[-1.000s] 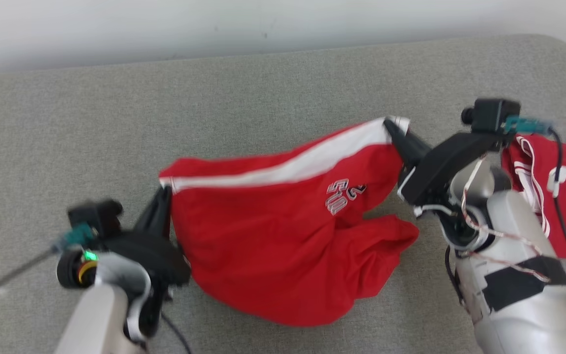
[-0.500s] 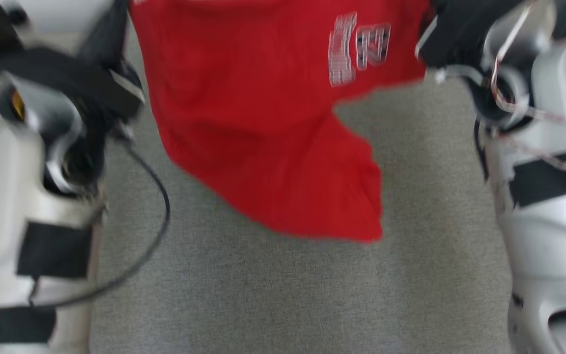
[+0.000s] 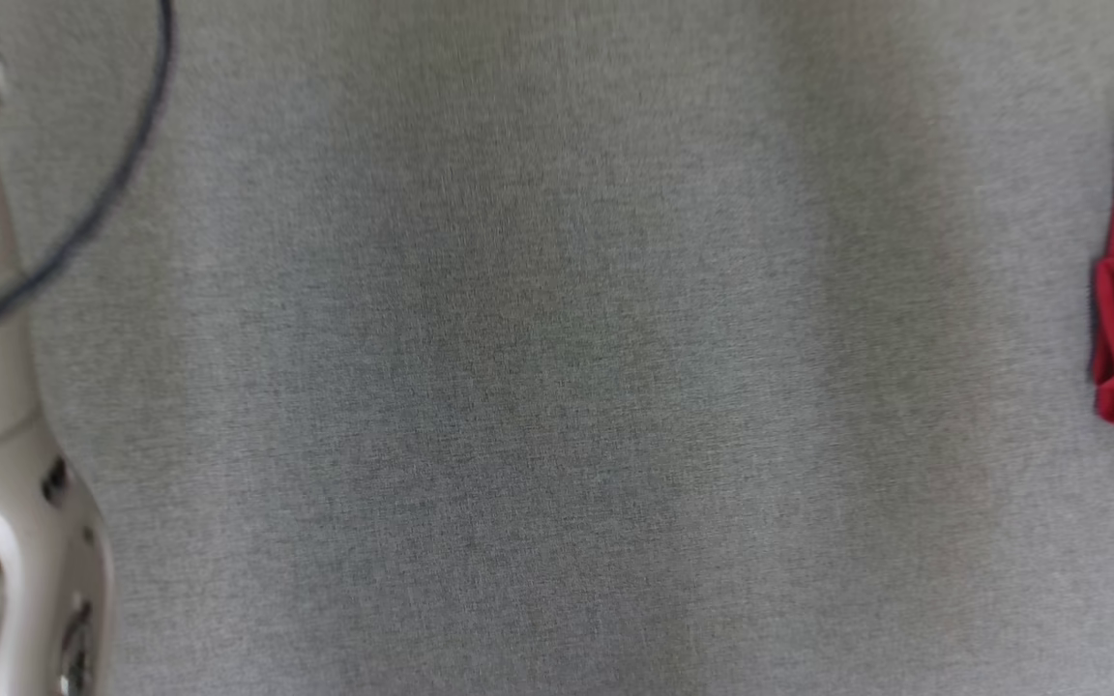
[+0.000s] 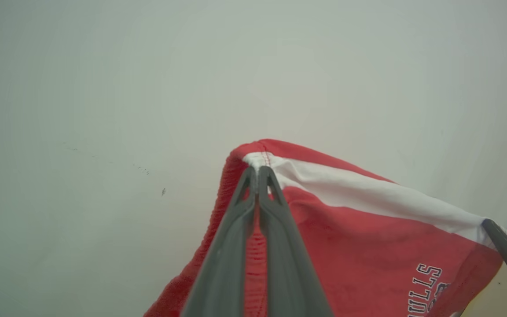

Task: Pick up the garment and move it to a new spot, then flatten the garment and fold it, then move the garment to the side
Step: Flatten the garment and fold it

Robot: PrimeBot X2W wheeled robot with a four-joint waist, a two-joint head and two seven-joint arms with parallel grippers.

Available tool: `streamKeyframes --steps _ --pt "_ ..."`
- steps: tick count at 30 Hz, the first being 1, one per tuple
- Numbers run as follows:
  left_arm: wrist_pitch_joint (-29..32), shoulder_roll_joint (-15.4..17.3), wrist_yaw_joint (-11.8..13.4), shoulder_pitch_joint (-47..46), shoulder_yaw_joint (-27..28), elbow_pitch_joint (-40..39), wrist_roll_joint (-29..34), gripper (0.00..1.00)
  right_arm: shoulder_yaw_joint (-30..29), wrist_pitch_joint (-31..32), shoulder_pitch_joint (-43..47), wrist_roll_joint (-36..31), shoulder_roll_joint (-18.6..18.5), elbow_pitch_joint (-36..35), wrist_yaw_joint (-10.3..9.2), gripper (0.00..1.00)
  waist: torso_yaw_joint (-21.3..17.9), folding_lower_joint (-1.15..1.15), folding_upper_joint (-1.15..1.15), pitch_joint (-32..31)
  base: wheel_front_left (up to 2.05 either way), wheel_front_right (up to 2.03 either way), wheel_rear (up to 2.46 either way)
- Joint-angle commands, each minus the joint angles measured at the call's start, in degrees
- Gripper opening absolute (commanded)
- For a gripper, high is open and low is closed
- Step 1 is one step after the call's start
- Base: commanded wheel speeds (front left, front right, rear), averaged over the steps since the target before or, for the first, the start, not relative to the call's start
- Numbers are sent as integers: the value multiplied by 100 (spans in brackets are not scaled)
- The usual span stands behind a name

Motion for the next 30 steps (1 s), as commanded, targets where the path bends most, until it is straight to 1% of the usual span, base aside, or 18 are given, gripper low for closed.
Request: streamKeyframes --steps 1,2,4,7,9,10,14,17,19,22,26,30 --pt "-134 27 -44 -236 32 60 -13 0 15 -222 -185 -146 -44 82 -15 0 -8 -2 -1 469 0 0 0" --pt "-313 66 -86 -421 -36 155 26 0 1 -400 -320 -247 -47 262 -15 0 6 -2 -1 558 0 0 0" --pt "-477 88 -101 -461 -109 259 4 0 50 -500 -323 -296 -13 447 -15 0 -4 -2 -1 620 0 0 0" --pt "-684 175 -138 -187 -313 441 59 0 215 -593 -94 -190 -4 750 -15 0 -23 -2 -1 687 0 0 0" --pt "-851 205 -151 31 -459 568 54 0 438 -695 85 -90 -21 900 -15 0 -52 -2 -1 691 0 0 0" --pt "-851 205 -151 31 -459 568 54 0 438 -695 85 -90 -21 900 -15 0 -52 -2 -1 691 0 0 0" --pt "-1098 348 -138 548 -869 563 -204 0 969 -851 543 215 -155 1038 -15 0 -92 -2 -1 582 0 0 0" --pt "-1266 457 -139 999 -1154 420 -488 0 1310 -917 947 558 -326 922 -15 0 -59 -2 -1 380 0 0 0" --pt "-1366 528 -141 1347 -1337 263 -641 0 1470 -882 1269 801 -513 762 -15 0 -20 -2 -1 193 0 0 0" --pt "-1463 587 -141 1887 -1610 -19 -929 0 1574 -579 1868 1311 -729 402 -15 0 63 -2 -1 -144 0 0 0" --pt "-1585 761 -141 2764 -1899 -261 -1103 0 1545 328 2953 1995 -1039 -299 -15 0 94 -2 -1 -616 0 0 0" --pt "-1727 818 -139 3605 -1930 -278 -1176 0 1391 1332 4165 2249 -1288 -1127 -15 0 61 -2 -1 -1061 0 0 0"
